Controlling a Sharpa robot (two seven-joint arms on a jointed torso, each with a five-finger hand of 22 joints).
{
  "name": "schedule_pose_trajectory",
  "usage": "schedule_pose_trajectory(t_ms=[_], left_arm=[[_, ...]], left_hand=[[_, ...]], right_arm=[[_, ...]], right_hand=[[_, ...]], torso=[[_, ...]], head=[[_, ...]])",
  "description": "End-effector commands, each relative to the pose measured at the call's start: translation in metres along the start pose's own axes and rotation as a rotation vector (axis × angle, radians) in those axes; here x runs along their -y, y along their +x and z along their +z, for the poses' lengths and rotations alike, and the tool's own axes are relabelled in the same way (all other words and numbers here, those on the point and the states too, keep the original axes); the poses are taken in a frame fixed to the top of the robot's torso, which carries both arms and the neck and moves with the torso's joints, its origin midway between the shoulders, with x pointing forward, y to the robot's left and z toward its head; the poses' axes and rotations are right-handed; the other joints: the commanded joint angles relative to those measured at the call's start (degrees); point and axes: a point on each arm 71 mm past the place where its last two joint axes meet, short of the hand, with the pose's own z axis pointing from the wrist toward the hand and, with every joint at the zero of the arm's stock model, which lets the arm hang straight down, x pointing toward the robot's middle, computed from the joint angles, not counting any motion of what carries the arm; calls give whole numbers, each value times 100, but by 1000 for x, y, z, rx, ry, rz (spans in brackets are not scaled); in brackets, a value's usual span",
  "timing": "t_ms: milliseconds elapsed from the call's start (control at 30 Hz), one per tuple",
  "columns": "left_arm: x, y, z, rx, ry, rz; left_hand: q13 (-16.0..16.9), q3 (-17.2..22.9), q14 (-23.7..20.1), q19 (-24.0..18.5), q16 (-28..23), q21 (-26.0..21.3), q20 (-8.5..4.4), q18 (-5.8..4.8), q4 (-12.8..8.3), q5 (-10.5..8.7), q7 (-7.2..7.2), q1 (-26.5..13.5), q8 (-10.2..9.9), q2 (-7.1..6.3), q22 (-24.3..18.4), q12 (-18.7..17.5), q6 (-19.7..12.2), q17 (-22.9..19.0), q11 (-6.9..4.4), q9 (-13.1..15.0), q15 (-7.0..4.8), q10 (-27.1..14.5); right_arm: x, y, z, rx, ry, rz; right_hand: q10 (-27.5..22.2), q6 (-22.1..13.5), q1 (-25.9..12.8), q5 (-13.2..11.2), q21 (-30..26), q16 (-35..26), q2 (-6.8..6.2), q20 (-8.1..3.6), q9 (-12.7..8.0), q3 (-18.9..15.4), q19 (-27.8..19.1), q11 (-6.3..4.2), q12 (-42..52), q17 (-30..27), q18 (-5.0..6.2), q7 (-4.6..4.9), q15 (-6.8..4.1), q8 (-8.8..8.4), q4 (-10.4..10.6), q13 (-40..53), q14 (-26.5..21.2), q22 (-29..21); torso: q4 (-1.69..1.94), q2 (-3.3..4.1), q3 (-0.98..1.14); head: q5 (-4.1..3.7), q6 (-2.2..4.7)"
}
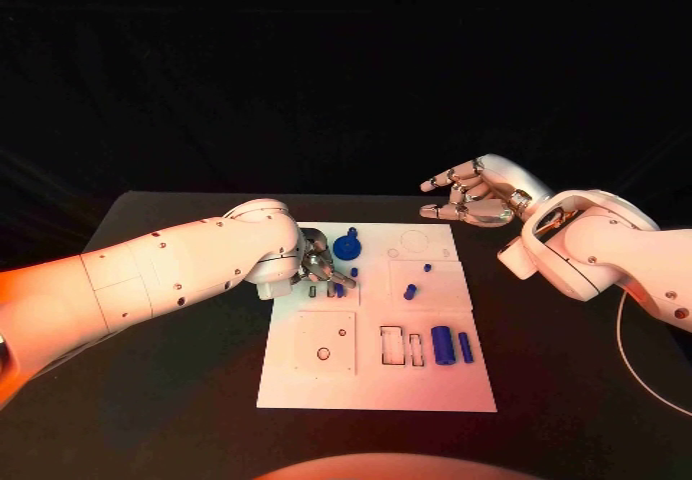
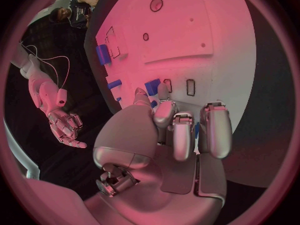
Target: Assemble the parts on the task board
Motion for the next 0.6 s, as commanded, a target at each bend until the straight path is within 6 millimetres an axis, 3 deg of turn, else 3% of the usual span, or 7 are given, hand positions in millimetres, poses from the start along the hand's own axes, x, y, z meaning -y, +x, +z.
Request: schedule_pose_trajectory(t_ms=[33, 200, 600], left_arm=[[2, 1, 0, -14, 2, 16], [3, 2, 0, -19, 4, 20], [3, 2, -1, -22, 5, 23]], left_hand=[[11, 65, 602, 294, 17, 7, -28, -103, -36, -19, -15, 99, 25, 9, 328, 4, -48, 1510, 8, 28, -23, 29], [30, 212, 602, 294, 17, 17, -27, -106, -122, -17, -13, 273, 48, 22, 349, 4, -83, 1510, 7, 85, -23, 32], [56, 227, 602, 298, 17, 29, -27, -110, -121, -19, -11, 268, 59, -29, 369, 20, -85, 1510, 8, 108, -22, 46]], right_arm=[[-1, 1, 0, -14, -7, -5], [-1, 2, 1, -16, -8, -3], [-2, 3, 2, -21, -10, -1]], right_hand=[[-15, 36, 2, -12, -32, -20, 72, -19, 7, -2, -34, -31, -20, -8, 43, 10, 21, 28, 41, -8, 221, -7], [-11, 38, -1, -17, -32, -21, 76, -19, 7, -4, -34, -31, -15, -8, 43, 10, 20, 29, 46, -5, 222, -8], [-5, 44, -8, -27, -35, -21, 85, -20, 8, -12, -33, -32, -6, -6, 43, 8, 20, 31, 58, -3, 223, -10]], torso=[[3, -2, 0], [0, -1, 1], [6, 1, 2]], head=[[-5, -5], [-3, -15], [3, -21]])
